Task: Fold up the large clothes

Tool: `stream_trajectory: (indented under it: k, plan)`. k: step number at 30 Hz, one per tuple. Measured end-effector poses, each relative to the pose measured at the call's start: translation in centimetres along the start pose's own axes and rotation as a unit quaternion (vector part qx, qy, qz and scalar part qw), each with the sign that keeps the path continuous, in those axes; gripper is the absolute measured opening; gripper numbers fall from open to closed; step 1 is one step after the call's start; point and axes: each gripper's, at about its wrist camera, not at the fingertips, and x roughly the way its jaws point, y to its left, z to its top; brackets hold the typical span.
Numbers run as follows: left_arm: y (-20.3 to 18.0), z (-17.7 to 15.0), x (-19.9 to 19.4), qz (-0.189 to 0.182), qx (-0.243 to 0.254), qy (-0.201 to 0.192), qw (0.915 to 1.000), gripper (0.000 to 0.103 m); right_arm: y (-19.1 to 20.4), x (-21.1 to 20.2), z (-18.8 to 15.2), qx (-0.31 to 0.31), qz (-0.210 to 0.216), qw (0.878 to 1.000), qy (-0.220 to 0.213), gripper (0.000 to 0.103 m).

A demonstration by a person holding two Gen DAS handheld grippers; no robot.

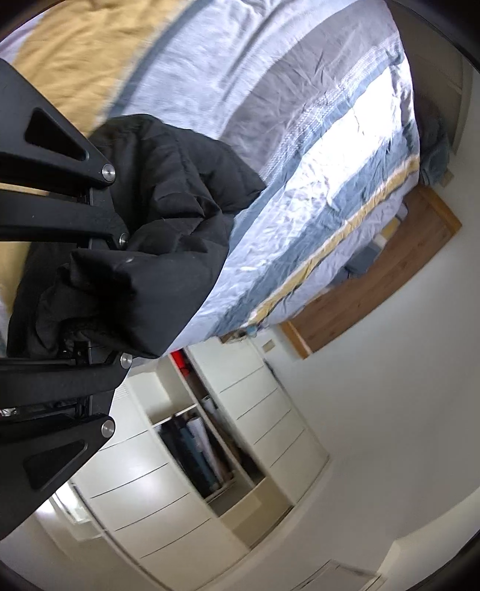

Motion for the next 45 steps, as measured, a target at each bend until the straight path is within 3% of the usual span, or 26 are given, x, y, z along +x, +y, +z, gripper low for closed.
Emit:
stream_trajectory:
  k: [6,15,26,33,34,35,37,41,45]
  plan:
    - [2.5,5.5,6.2,0.042,-0.023,-0.004,0.9989,0.019,-0.2,8.1,4.5,0.019,-0.062,0.998,-0.021,0.019]
    - [8.0,11.3,16.1,0.103,-0.065,0.021,0.9923,0.02,-3.2,19.9,8.6,0.028,-0.15,0.988,-0.008,0.019]
    - [16.3,12.4,24.9,0.15,-0.127,0.05,0.9793,0.03,-9.2,29.1,10.0,0.04,-0.227,0.973,0.024,0.022]
    - [16.8,12.8,26.1,0.157,-0.127,0.06,0.9776,0.036,-10.4,31.3,10.0,0.045,-0.244,0.968,0.037,0.026]
    - [16.6,12.9,25.9,0.155,-0.125,0.058,0.9782,0.042,-10.3,31.2,10.0,0.047,-0.238,0.969,0.036,0.032]
    - [16.3,13.1,25.6,0.151,-0.124,0.053,0.9792,0.05,-10.1,31.2,10.1,0.047,-0.225,0.972,0.035,0.048]
    - [15.6,13.6,24.9,0.144,-0.121,0.04,0.9814,0.056,-9.5,31.0,10.3,0.042,-0.213,0.976,0.033,0.062]
    - [14.0,14.5,23.2,0.145,-0.113,0.022,0.9826,0.072,-8.1,30.2,10.8,0.031,-0.201,0.979,0.031,0.066]
    - [11.4,15.6,20.3,0.176,-0.079,-0.003,0.9813,0.078,-6.1,27.9,11.9,0.026,-0.188,0.982,0.006,0.071]
